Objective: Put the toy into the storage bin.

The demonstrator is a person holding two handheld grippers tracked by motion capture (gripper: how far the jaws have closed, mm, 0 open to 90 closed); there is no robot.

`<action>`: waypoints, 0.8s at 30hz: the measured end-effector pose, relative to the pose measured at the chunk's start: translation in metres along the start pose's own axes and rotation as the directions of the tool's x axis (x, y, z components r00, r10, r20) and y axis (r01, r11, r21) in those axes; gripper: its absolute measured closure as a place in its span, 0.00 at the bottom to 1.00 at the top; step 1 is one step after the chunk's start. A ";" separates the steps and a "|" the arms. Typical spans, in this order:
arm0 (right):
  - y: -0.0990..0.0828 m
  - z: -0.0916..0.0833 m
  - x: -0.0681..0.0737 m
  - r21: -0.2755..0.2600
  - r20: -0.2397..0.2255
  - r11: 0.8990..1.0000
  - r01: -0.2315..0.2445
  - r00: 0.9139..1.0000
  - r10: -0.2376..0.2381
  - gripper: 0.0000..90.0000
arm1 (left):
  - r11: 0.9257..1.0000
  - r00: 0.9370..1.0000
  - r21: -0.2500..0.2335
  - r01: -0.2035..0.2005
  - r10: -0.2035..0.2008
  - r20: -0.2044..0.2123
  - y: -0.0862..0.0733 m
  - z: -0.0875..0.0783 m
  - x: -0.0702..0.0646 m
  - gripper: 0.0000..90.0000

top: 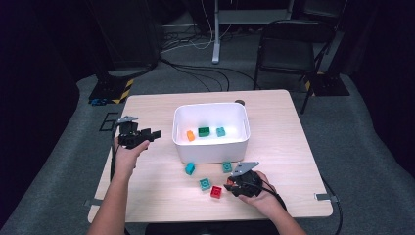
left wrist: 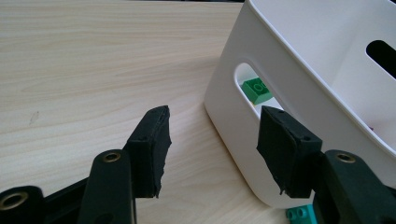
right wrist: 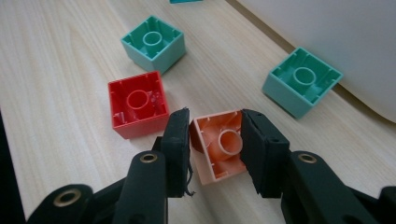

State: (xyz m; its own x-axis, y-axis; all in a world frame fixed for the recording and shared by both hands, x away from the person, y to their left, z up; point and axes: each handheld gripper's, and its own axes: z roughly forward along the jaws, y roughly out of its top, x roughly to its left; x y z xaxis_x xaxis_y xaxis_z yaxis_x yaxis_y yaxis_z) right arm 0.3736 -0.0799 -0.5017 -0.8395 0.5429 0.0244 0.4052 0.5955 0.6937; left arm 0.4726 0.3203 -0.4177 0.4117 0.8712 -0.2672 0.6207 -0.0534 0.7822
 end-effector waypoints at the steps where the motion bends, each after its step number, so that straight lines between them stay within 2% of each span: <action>1: 0.000 0.000 -0.001 -0.003 0.006 1.000 -0.010 1.000 0.010 0.69 | 1.000 1.000 0.000 0.000 0.000 0.000 0.000 0.000 0.000 0.48; 4: -0.001 -0.002 -0.003 -0.016 0.006 0.999 -0.041 0.999 0.041 0.66 | 1.000 1.000 0.001 0.002 -0.002 -0.001 0.000 0.000 0.001 0.48; 7: -0.001 -0.005 -0.003 -0.036 0.006 0.998 -0.044 0.999 0.044 0.62 | 1.000 1.000 0.000 0.003 -0.003 0.000 0.000 0.000 0.000 0.48; 13: -0.001 -0.008 -0.006 -0.062 0.037 0.998 -0.025 0.999 0.027 0.56 | 1.000 1.000 -0.002 0.002 -0.002 0.000 0.000 0.000 0.000 0.48; 16: -0.002 -0.010 -0.009 -0.074 0.051 0.997 -0.034 0.998 0.038 0.51 | 1.000 1.000 0.004 0.001 -0.001 0.000 0.000 0.000 0.000 0.48; 18: -0.002 -0.010 -0.011 -0.073 0.059 0.997 -0.027 0.998 0.032 0.51 | 1.000 1.000 0.006 -0.001 0.001 0.001 0.000 0.000 0.000 0.48; 21: -0.004 -0.006 -0.012 -0.054 0.040 0.998 -0.027 0.999 0.030 0.50 | 1.000 1.000 0.005 -0.002 0.002 0.001 0.000 0.000 0.000 0.48; 24: -0.007 0.001 -0.012 -0.005 0.016 1.000 -0.016 1.000 0.016 0.50 | 1.000 1.000 0.003 0.001 -0.001 0.000 0.000 0.000 0.000 0.48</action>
State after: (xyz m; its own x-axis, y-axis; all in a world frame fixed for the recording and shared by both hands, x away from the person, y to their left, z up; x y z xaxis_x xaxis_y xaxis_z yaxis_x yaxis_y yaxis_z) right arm 0.3812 -0.0900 -0.5070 -0.8271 0.5615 0.0237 0.4164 0.5839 0.6969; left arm 0.4726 0.3201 -0.4177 0.4112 0.8715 -0.2674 0.6231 -0.0546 0.7802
